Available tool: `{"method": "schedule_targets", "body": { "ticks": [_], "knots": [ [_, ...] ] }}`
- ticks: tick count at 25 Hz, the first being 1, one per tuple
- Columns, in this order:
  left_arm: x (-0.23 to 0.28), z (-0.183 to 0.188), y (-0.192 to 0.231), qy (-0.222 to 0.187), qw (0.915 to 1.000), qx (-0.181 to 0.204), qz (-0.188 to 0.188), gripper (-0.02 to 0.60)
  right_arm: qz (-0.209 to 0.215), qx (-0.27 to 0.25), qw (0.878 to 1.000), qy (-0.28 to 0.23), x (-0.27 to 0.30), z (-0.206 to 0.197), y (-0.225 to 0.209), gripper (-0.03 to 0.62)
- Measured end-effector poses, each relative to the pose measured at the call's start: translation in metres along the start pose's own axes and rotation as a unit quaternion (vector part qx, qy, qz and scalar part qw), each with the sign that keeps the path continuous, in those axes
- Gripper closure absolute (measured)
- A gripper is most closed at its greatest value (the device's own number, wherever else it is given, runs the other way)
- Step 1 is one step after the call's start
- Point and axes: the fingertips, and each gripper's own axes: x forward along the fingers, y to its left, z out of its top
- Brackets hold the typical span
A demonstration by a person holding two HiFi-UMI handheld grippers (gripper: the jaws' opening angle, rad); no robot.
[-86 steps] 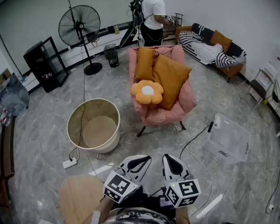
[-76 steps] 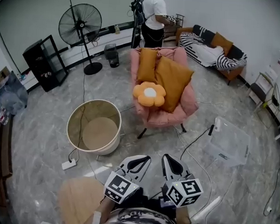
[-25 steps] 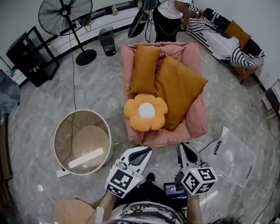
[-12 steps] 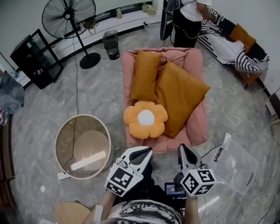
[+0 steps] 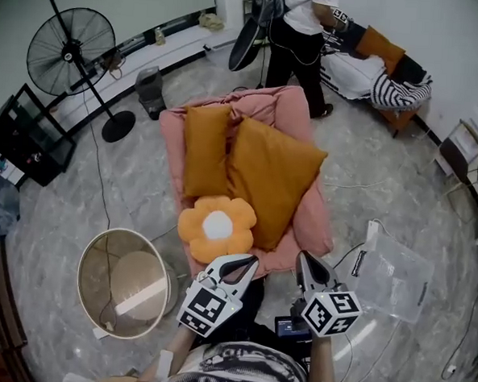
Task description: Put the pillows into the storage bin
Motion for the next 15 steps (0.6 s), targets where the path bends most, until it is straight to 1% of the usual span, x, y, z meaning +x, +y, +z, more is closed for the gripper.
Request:
{"method": "schedule_targets", "body": {
  "ticks": [3, 7, 12, 15],
  "knots": [
    [0.033, 0.02, 0.019, -0.004, 0.9998, 0.009, -0.016, 0.569, -0.02, 0.005, 1.0, 0.001, 0.019, 0.018, -0.027, 0.595],
    [0.07, 0.035, 0.048, 0.0, 0.9996, 0.005, -0.027, 0.569, -0.04, 0.018, 0.999, 0.007, 0.049, 0.042, -0.065, 0.595],
    [0.114, 0.038, 0.09, 0.011, 0.9995, -0.001, -0.029, 0.569, -0.044, 0.011, 0.999, 0.028, 0.107, 0.061, -0.12, 0.594],
    [0.139, 0.034, 0.108, 0.021, 0.9991, -0.005, -0.036, 0.569, -0.038, 0.021, 0.998, 0.04, 0.148, 0.068, -0.155, 0.592]
  ]
}}
